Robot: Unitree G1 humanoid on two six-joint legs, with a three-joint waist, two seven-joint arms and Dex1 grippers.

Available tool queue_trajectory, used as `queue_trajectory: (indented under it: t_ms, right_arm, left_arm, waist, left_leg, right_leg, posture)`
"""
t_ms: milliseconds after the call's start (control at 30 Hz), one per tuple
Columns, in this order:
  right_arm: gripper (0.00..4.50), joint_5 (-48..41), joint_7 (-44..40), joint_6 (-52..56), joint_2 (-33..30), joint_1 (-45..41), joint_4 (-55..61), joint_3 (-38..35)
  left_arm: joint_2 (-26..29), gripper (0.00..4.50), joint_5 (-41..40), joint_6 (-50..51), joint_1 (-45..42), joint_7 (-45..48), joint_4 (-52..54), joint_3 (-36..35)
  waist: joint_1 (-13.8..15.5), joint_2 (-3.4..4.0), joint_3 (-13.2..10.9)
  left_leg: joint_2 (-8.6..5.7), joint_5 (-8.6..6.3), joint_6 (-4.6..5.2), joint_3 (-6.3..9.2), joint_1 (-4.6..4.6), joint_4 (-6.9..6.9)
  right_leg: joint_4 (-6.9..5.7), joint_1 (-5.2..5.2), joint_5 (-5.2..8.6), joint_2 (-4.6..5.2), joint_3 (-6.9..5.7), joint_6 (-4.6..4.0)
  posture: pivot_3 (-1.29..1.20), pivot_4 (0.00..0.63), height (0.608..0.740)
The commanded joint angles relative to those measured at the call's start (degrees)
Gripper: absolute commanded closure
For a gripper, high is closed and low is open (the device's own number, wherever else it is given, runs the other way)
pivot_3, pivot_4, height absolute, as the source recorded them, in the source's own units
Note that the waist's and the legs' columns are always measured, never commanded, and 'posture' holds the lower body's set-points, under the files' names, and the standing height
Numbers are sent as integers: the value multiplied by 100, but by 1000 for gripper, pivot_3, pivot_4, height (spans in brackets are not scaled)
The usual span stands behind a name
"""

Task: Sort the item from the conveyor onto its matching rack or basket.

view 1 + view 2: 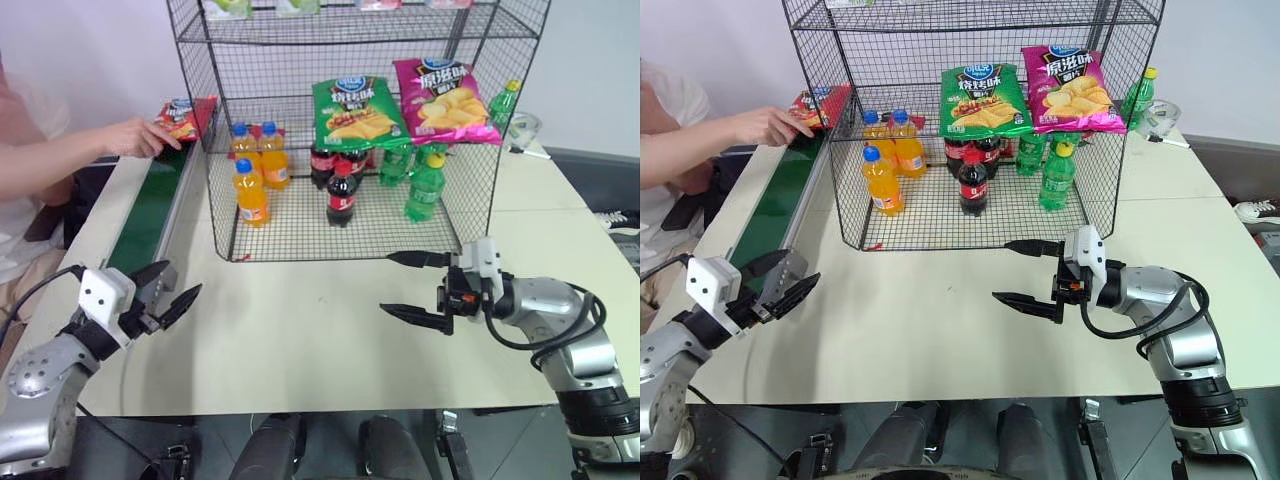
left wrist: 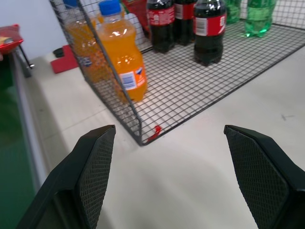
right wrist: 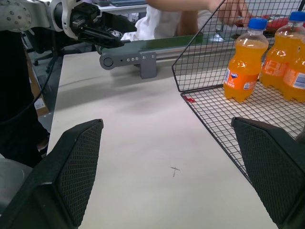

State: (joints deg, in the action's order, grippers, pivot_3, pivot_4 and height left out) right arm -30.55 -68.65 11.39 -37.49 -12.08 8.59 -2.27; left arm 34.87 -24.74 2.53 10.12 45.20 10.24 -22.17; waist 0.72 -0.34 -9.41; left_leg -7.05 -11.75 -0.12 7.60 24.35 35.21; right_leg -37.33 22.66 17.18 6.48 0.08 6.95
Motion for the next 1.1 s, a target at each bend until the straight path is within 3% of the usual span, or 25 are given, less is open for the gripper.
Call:
queue_trajectory:
  t_ms: [33,133,233,533,1100]
  right_arm:
    - [0,-27,-3,-144,34,17,14,-109]
    - [0,-25,12,-192,56,63,11,-123]
    - [0,-60,-34,-231,89,165,30,-105]
    - [0,10,-178,-327,227,0,-198,81]
    - [0,90,-380,-399,255,-114,-398,143]
  left_arm:
    - [106,702,56,-349,166,45,191,-337]
    - [136,702,341,-905,402,67,161,-546]
    - [221,702,1062,-2268,707,57,-47,-794]
    - [490,702,3934,-5435,1539,-1804,-1493,-1857]
    - [810,702,5398,-5667,1955,-4116,-2638,-1871]
  waist:
    - [-1,0,0]
    - [-9,0,0]
    - [-2,0,0]
    - [-5,-4,0]
    - [-2,-5,1]
  left_leg:
    - [0,0,0,0,0,0]
    - [0,0,0,0,0,-1]
    - [1,0,0,0,0,-6]
    - [1,-13,-11,-4,0,-6]
    - [1,-14,-11,0,-2,-7]
  right_leg:
    - [1,0,0,0,0,0]
    - [3,1,0,0,0,0]
    - [8,0,1,0,0,-1]
    - [20,-2,2,3,1,-5]
    - [12,0,-6,-1,-7,12]
  posture:
    - [0,150,740]
    - [0,150,740]
    - [0,150,740]
    - [0,150,740]
    - [0,150,740]
